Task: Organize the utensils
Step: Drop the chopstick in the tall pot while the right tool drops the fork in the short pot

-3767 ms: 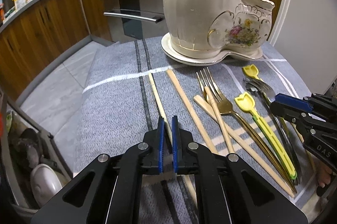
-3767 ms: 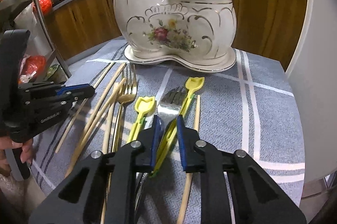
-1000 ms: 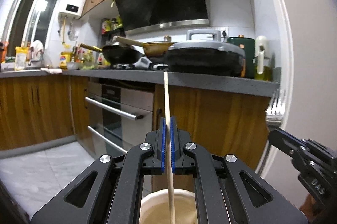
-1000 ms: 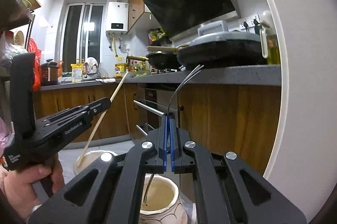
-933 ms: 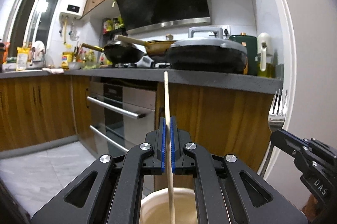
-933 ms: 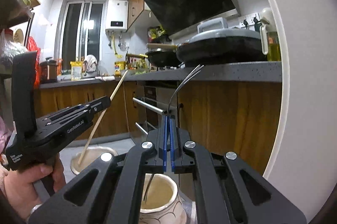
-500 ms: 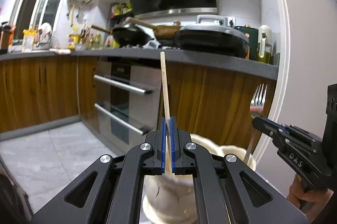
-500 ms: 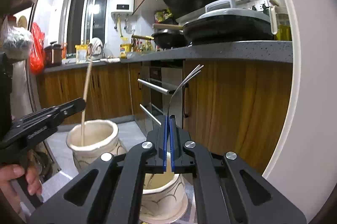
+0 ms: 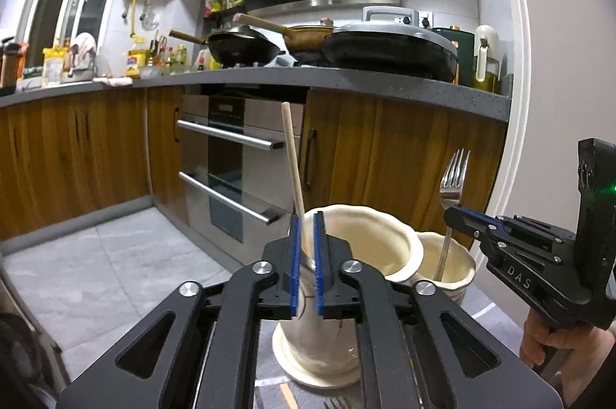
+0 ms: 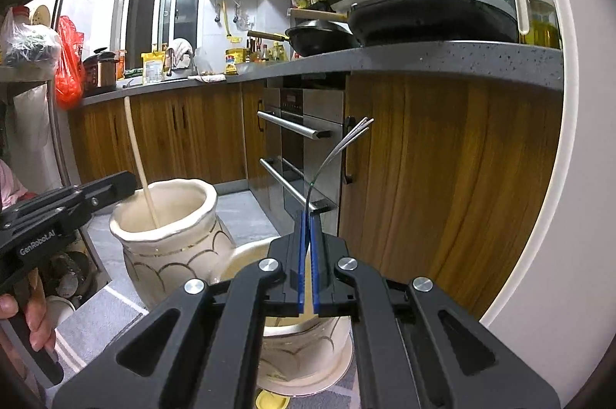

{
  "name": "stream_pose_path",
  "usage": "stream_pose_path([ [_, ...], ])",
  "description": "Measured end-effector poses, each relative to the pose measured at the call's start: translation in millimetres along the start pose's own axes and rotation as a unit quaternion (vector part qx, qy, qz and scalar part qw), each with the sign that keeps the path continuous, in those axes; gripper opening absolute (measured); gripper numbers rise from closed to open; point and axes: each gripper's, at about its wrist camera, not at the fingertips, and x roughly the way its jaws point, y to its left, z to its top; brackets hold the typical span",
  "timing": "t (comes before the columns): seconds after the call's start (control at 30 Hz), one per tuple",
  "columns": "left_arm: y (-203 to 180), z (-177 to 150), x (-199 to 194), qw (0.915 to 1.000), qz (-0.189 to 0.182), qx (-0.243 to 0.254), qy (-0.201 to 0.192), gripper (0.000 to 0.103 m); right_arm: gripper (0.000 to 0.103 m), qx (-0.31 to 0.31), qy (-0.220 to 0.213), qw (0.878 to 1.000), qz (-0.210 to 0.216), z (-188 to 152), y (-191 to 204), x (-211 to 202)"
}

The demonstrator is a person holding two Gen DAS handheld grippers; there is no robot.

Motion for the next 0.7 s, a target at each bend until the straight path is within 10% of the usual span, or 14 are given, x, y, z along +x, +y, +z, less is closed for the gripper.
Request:
stream_pose_path([
  [0.53, 7.8, -4.1, -20.4, 0.9998, 0.017, -0.011, -0.005, 0.029, 0.002, 0.01, 0.024, 1.0, -0.004, -3.7, -1.6, 5.7],
  [0.7, 13.3, -8.0, -28.5, 0.9995, 0.024, -0.017, -0.007, 0.043, 0.031, 0.014, 0.027, 1.0, -0.001, -4.9, -3.1, 3.1],
])
